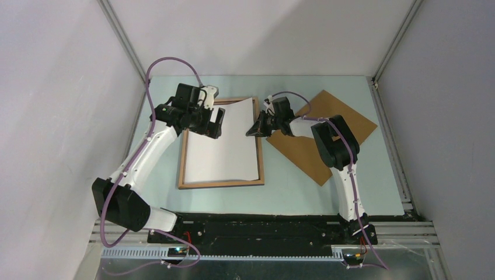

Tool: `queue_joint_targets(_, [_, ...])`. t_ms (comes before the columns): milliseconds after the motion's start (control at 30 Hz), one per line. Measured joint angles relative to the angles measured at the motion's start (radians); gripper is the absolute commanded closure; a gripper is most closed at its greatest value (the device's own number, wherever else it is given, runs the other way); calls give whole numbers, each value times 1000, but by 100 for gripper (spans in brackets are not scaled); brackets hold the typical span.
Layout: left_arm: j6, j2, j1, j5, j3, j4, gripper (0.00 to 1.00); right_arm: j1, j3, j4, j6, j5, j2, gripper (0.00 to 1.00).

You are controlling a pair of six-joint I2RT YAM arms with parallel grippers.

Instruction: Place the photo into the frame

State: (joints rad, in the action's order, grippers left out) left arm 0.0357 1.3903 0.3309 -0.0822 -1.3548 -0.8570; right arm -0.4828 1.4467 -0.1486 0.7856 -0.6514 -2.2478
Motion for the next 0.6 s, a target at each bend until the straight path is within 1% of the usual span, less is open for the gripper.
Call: queue_joint_targets(600, [0,0,0,-1,1,3,0,2,-3,-7,0,2,0,100])
